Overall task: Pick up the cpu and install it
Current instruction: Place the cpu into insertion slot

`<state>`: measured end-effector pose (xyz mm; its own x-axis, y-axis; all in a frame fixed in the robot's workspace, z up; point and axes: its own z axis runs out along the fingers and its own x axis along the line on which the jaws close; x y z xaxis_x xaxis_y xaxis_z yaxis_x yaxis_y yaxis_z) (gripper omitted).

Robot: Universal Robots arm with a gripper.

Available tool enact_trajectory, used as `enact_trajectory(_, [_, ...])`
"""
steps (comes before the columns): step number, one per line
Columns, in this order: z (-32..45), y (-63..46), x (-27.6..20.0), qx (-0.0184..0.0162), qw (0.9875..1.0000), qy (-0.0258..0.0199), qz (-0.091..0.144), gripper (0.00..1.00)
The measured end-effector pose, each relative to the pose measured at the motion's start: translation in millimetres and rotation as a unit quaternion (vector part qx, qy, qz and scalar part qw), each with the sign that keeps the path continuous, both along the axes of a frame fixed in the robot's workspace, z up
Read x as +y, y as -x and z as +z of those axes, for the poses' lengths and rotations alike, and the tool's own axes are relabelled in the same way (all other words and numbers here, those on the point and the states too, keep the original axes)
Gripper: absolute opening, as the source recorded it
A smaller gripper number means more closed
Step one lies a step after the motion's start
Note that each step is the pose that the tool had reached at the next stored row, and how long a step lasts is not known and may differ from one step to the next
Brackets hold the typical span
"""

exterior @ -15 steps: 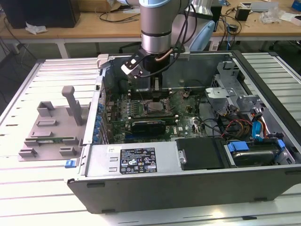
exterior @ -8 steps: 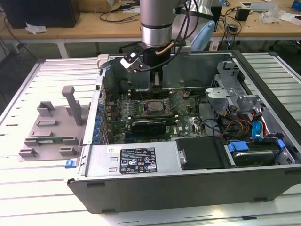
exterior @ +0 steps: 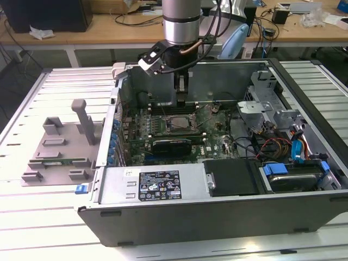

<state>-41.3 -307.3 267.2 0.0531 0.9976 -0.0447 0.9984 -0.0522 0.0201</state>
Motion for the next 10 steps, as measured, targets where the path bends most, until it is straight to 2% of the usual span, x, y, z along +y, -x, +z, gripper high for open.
enact_trajectory(10, [0.5,0.0,0.0,0.0000,1.0000,0.0000,0.000,0.11])
